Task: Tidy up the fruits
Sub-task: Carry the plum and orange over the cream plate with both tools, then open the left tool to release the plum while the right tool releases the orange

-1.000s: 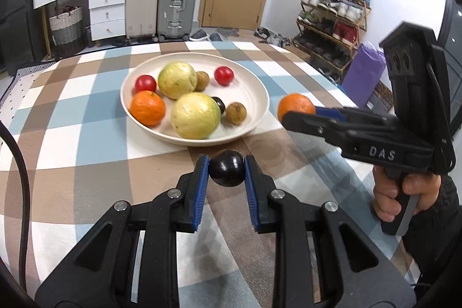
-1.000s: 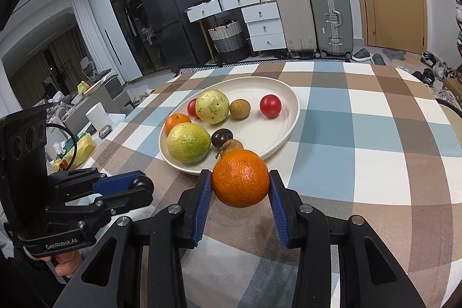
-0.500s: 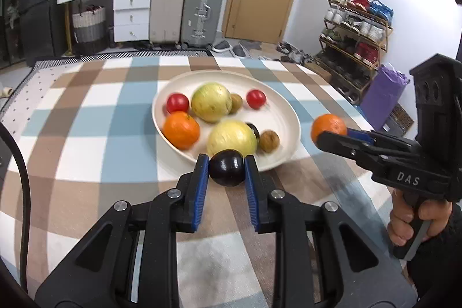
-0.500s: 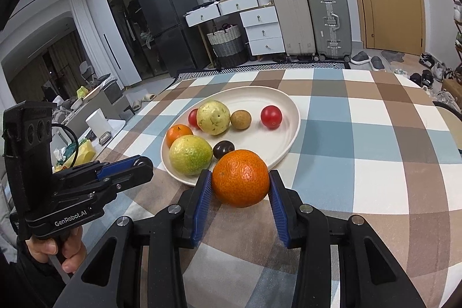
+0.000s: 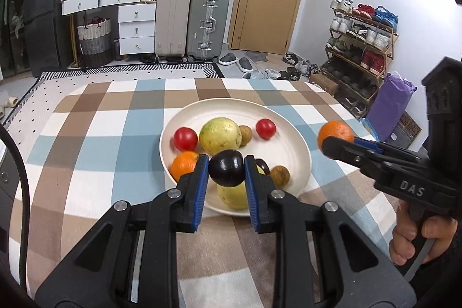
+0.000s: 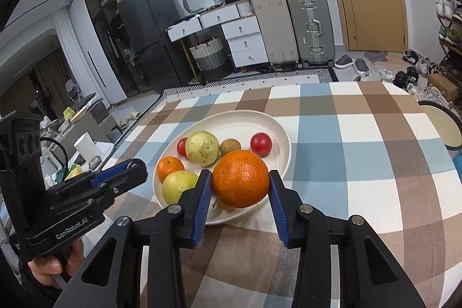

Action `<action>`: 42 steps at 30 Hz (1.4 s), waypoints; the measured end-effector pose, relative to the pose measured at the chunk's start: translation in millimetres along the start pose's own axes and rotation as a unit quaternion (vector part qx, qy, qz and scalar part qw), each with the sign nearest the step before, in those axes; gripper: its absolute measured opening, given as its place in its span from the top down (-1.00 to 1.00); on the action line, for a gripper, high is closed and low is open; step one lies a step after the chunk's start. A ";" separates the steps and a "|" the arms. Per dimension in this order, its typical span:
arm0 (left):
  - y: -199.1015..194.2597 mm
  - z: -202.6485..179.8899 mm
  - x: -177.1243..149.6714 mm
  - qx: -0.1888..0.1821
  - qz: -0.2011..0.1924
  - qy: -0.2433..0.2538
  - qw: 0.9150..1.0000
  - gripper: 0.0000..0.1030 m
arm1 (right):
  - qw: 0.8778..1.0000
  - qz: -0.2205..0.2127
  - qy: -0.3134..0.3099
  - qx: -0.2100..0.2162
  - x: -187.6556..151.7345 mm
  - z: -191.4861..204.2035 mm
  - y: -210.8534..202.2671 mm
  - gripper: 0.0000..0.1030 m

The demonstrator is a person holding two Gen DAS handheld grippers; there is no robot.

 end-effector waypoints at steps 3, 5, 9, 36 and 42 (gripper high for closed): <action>7.9 2.3 5.9 0.004 0.000 -0.001 1.000 0.57 | 1.000 -0.006 0.007 -0.003 3.8 -1.1 3.4 0.22; 13.1 2.9 10.0 0.000 -0.002 -0.002 1.000 0.57 | 1.000 -0.008 0.014 -0.007 5.9 -2.9 6.9 0.22; 23.4 3.8 18.0 0.003 -0.006 -0.003 1.000 0.57 | 0.999 -0.001 0.028 -0.021 10.6 -7.5 18.6 0.22; 54.6 0.1 11.7 0.011 0.012 0.004 1.000 0.49 | 0.998 0.017 0.005 -0.053 5.9 -3.1 52.4 -0.47; 34.8 -0.5 6.3 0.042 -0.009 0.008 0.999 -0.63 | 0.997 -0.003 -0.008 -0.078 2.1 -14.3 28.1 -0.88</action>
Point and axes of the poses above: each gripper's, at about its wrist camera, not at the fingertips, and y roughly the way its jaws point, z to its left, x to its top, the point moved 3 cm from there along y, roughly the way its jaws point, and after that the axes turned 1 degree about -x, right-handed, at the moved point
